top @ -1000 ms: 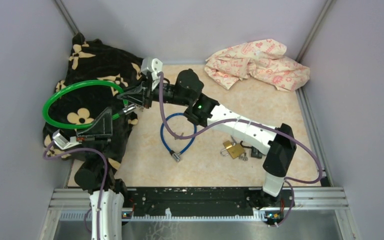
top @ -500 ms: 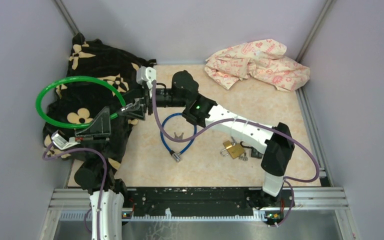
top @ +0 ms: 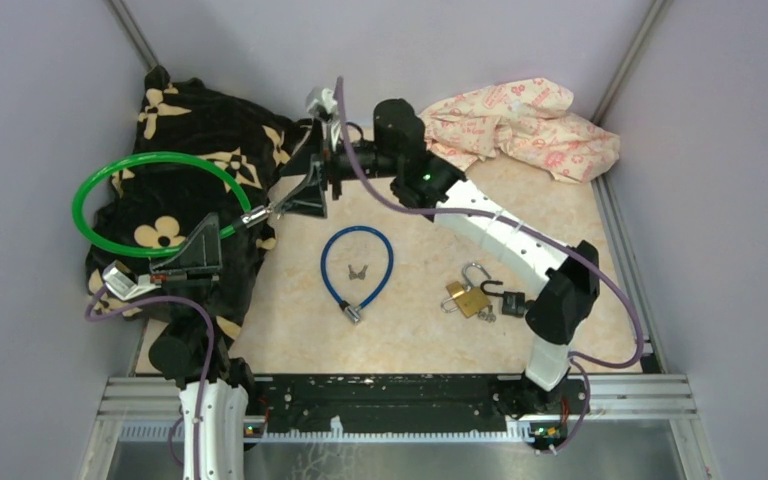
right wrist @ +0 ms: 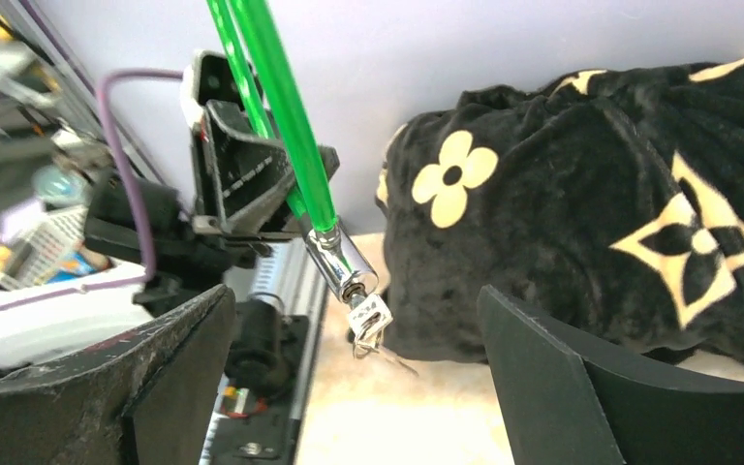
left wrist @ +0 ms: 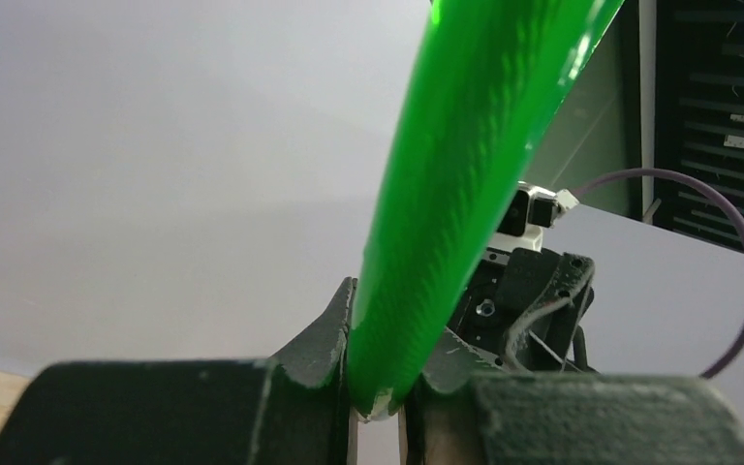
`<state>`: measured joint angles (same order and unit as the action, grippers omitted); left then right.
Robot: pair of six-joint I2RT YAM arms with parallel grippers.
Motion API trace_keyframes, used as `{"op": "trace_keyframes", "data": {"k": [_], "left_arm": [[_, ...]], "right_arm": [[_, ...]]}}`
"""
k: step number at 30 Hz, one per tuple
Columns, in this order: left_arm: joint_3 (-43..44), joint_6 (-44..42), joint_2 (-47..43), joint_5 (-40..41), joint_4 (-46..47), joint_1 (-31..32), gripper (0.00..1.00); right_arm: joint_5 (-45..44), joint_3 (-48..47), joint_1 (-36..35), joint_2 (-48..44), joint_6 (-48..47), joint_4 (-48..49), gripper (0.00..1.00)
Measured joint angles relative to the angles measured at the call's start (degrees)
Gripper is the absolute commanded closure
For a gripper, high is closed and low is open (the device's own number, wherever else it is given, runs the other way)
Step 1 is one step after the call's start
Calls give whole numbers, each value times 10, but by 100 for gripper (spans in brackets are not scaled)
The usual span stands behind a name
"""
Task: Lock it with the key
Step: Lock the lock.
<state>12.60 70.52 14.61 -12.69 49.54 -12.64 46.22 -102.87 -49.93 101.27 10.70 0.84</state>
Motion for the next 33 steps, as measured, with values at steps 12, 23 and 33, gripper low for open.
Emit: {"op": "trace_keyframes", "data": {"k": [12, 23, 33], "left_arm": [[0, -7, 0, -4, 1, 0, 100], [0, -8, 0, -5, 2, 0, 100], [0, -9, 0, -5, 2, 0, 100]], "right_arm": [[113, -117, 31, 107, 227, -4, 45], [143, -115, 28, 126, 241, -37, 60], [156, -115, 27, 126, 243, -36, 100]]}}
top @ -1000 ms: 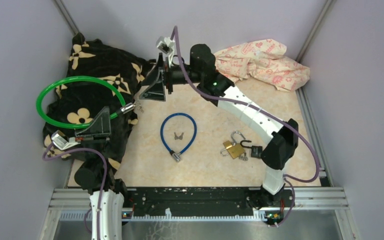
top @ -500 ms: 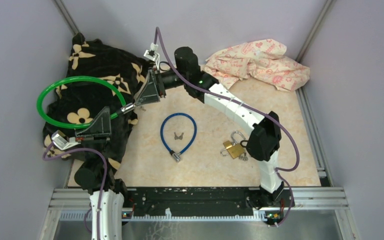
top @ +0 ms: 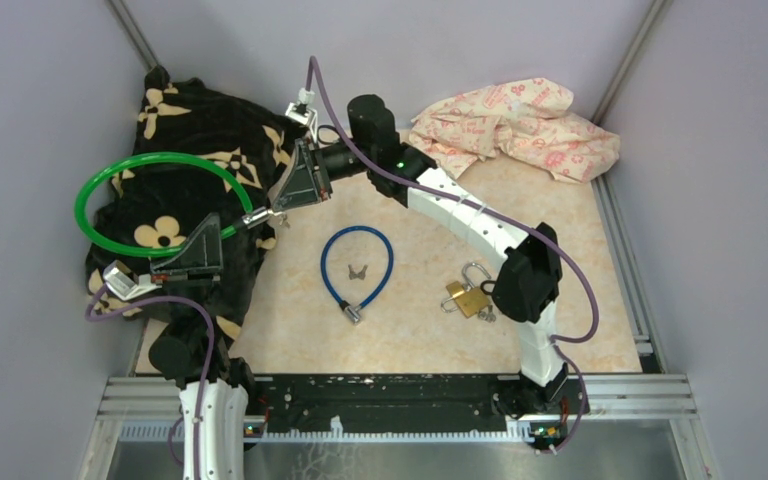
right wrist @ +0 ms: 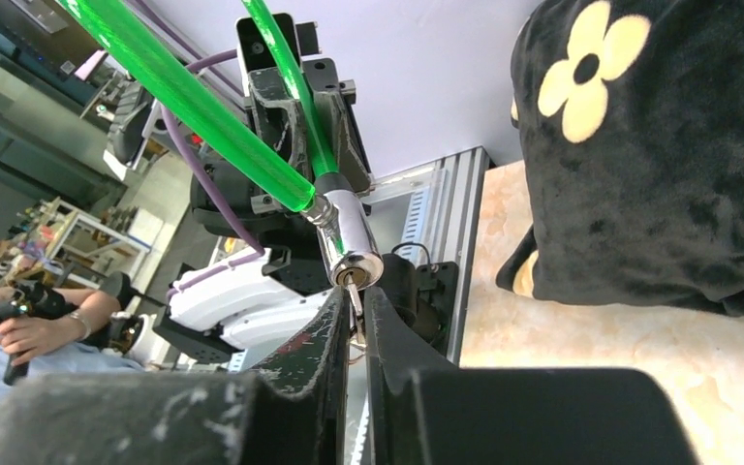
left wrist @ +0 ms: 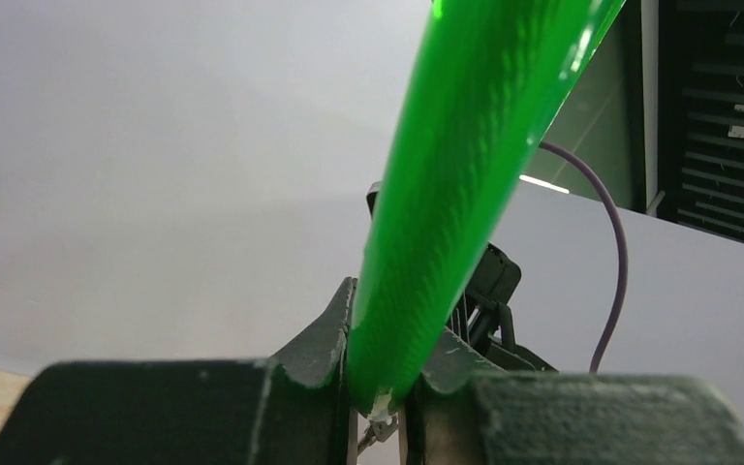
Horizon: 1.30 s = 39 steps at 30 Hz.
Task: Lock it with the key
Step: Lock the lock.
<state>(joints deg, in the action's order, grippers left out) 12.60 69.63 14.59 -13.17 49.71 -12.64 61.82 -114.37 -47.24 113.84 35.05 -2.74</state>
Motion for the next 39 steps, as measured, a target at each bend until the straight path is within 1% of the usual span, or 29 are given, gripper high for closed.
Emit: {"op": "trace_keyframes", "data": {"k": [6, 8, 10, 13, 16, 20, 23, 28, 33, 34, 36, 37, 38, 39], "left_arm": [[0, 0, 0, -2, 0, 0, 100], [0, 0, 0, -2, -3, 0, 100], [0, 1, 0, -1, -9, 0, 100], [0, 7, 2, 3, -19, -2, 100], [0, 13, 7, 7, -24, -4, 100], [0, 24, 13, 2, -28, -4, 100], [0, 29, 19, -6, -35, -4, 100], [0, 17, 36, -21, -46, -4, 100], [0, 3, 47, -37, -54, -4, 100], [0, -1, 47, -39, -52, -4, 100], [0, -8, 47, -43, -46, -4, 100], [0, -12, 47, -48, -44, -4, 100], [0, -17, 47, -52, -42, -4, 100], [0, -20, 47, -55, -41, -3, 100]], "right_arm": [[9, 0, 0, 0, -13, -2, 100], [7, 0, -1, -1, -35, -7, 100], [-5, 0, -5, -6, -76, -22, 100], [-52, 13, -21, -31, -182, -55, 100], [-128, 51, -47, -79, -327, -80, 100], [-222, 126, -84, -149, -500, -78, 100], [-282, 165, -104, -175, -607, -65, 100], [-359, 225, -123, -189, -731, -30, 100], [-402, 241, -130, -189, -793, -28, 100], [-406, 241, -131, -189, -799, -28, 88], [-412, 241, -132, -189, -805, -30, 47], [-416, 241, -133, -189, -805, -32, 35], [-419, 241, -133, -189, -800, -35, 14], [-421, 241, -134, -190, -799, -40, 3]]}}
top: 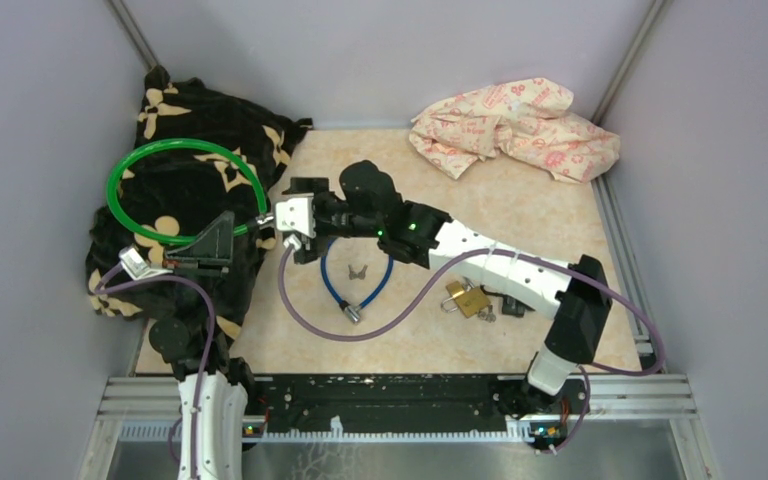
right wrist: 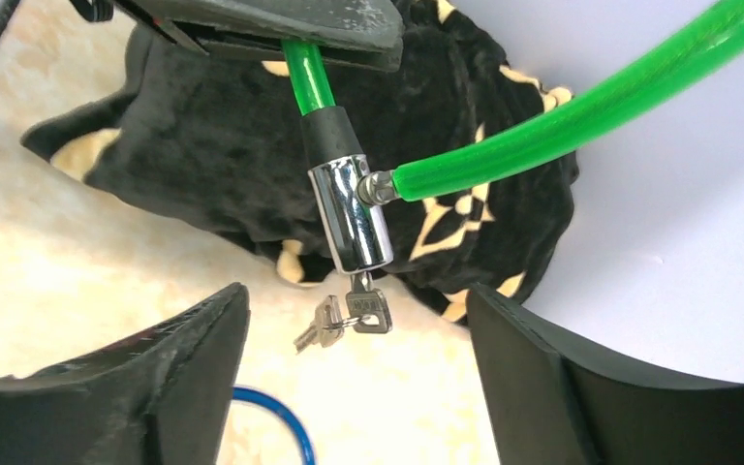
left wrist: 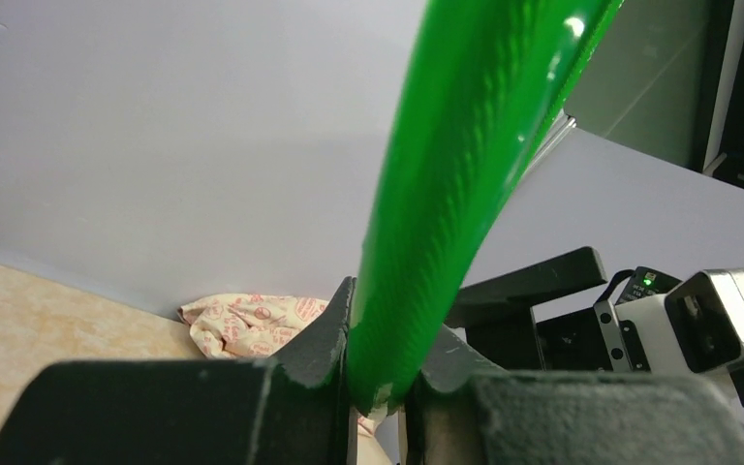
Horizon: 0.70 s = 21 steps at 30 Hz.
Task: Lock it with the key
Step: Lock the lock.
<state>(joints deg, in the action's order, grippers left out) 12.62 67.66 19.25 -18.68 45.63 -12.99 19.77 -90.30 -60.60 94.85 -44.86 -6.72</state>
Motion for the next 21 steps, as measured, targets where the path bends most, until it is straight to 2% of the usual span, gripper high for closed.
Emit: {"op": "trace_keyframes", "data": {"k": [6, 10, 14, 21], "left_arm": [[0, -7, 0, -7, 8, 0, 100], [0, -7, 0, -10, 9, 0, 100], [0, -9, 0, -11, 9, 0, 100], [0, -9, 0, -11, 9, 0, 100]], "right_arm": [[0, -2, 10, -15, 31, -24, 2], [11, -45, 13, -13, 46, -83, 19], [30, -127, 14, 10, 55, -133, 36], [43, -189, 14, 52, 56, -193, 43]]}}
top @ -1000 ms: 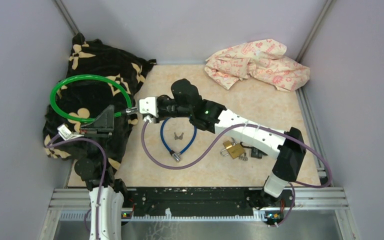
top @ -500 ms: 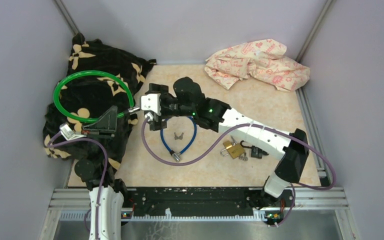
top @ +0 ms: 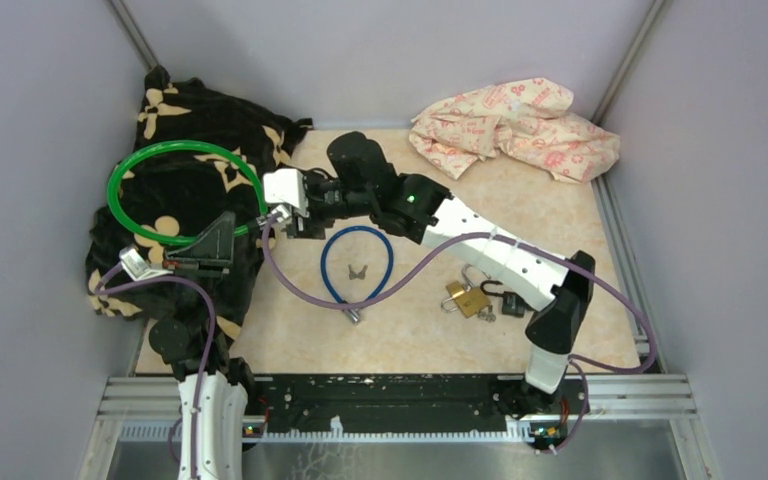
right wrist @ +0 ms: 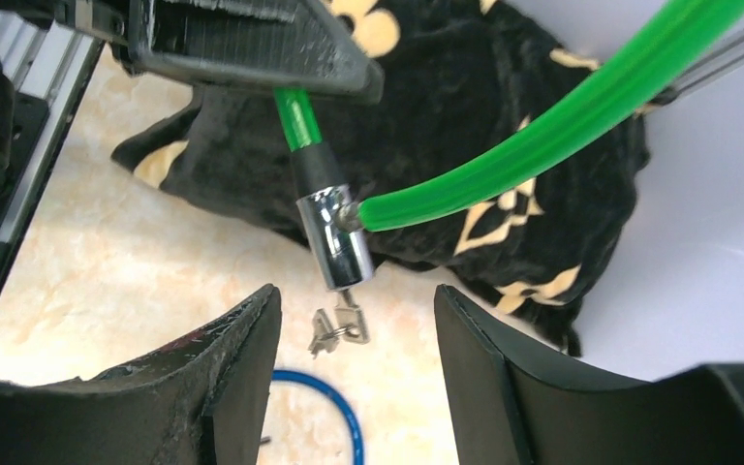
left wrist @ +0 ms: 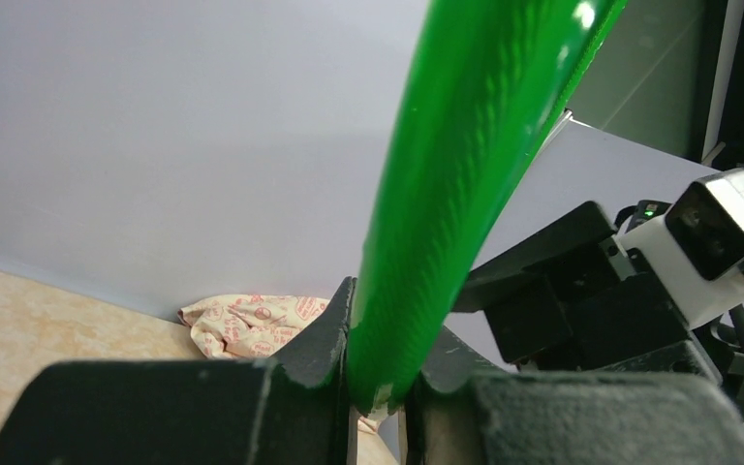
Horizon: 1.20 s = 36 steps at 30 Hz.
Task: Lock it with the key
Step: Lock the lock.
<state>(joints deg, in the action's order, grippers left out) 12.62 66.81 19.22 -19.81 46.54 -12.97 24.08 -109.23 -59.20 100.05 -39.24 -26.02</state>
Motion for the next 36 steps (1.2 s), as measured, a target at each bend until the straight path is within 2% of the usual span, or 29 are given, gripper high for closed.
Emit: {"op": "trace_keyframes", "data": {"k": [3, 6, 9, 13, 20, 23, 27, 33, 36], "left_arm": [[0, 0, 0, 0, 0, 0, 100], [0, 0, 0, 0, 0, 0, 100], [0, 0, 0, 0, 0, 0, 100], [0, 0, -2, -2, 0, 0, 100], [0, -5, -2, -6, 0, 0, 100], [0, -9, -2, -13, -6, 1, 100], [-1, -13, -5, -26, -24, 6, 100], [-1, -15, -10, 4, -16, 3, 100], [0, -10, 0, 12, -33, 3, 100]], "right_arm": [[0, 0, 0, 14, -2, -22, 47], [-1, -2, 1, 25, -2, -33, 59], [-5, -10, 1, 38, -2, -38, 73], [-14, -11, 1, 47, -5, -39, 100], [-31, -9, 2, 46, -10, -35, 100], [-34, 28, 7, 30, -12, -9, 100], [-29, 160, 46, -30, 3, 68, 100], [-110, 354, 224, -88, 66, 114, 100], [-120, 403, 237, -105, 109, 137, 100]]}}
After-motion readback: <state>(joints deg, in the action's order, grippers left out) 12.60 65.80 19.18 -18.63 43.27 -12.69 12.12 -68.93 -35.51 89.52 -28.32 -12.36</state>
